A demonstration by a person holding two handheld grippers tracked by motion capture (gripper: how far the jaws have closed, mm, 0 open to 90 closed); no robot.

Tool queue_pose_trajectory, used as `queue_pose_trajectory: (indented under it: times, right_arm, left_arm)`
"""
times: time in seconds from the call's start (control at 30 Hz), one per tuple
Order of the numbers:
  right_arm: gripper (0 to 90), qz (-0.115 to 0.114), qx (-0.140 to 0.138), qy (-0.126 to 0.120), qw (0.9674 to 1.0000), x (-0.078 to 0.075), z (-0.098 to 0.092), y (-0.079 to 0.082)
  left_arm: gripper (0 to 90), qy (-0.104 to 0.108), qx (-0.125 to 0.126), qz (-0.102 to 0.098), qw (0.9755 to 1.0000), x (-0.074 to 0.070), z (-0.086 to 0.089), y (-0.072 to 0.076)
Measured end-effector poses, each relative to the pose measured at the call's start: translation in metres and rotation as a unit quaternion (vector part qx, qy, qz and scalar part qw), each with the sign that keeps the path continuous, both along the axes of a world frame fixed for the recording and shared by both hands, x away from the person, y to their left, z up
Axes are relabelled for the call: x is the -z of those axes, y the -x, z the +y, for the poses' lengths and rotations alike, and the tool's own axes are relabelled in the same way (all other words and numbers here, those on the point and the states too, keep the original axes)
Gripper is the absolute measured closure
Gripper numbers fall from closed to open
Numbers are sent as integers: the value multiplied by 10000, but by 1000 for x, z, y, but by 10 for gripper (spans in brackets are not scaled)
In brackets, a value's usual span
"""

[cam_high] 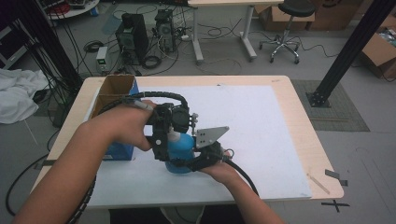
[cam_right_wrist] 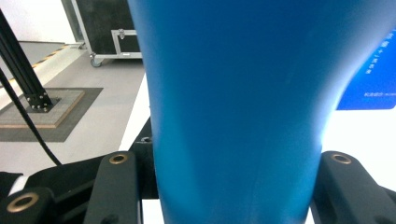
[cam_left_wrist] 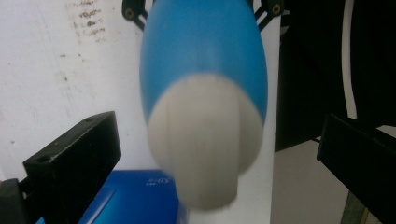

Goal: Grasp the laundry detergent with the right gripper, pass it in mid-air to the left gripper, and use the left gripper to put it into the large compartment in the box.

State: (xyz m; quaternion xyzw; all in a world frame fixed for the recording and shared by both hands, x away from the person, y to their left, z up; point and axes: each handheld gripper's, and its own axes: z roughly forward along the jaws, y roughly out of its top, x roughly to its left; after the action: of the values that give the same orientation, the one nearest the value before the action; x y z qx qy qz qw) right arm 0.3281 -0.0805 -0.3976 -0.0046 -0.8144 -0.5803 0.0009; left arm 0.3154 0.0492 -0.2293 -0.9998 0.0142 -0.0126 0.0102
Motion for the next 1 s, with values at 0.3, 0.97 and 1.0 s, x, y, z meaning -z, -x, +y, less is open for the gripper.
queue_pose_trajectory:
  times: [0.3, 0.97, 1.0]
  right_arm:
    - [464, -30, -102, -18, 9999, 1, 12, 4]
    - [464, -45, -198, -13, 9998, 2, 23, 6]
    - [464, -98, -206, -34, 9997, 2, 23, 6]
  left_arm:
    - [1, -34, -1, -13, 10000, 11, -4, 5]
    - [10, -142, -153, -101, 9997, 27, 1, 4]
    - [13, -161, -160, -97, 9997, 27, 1, 4]
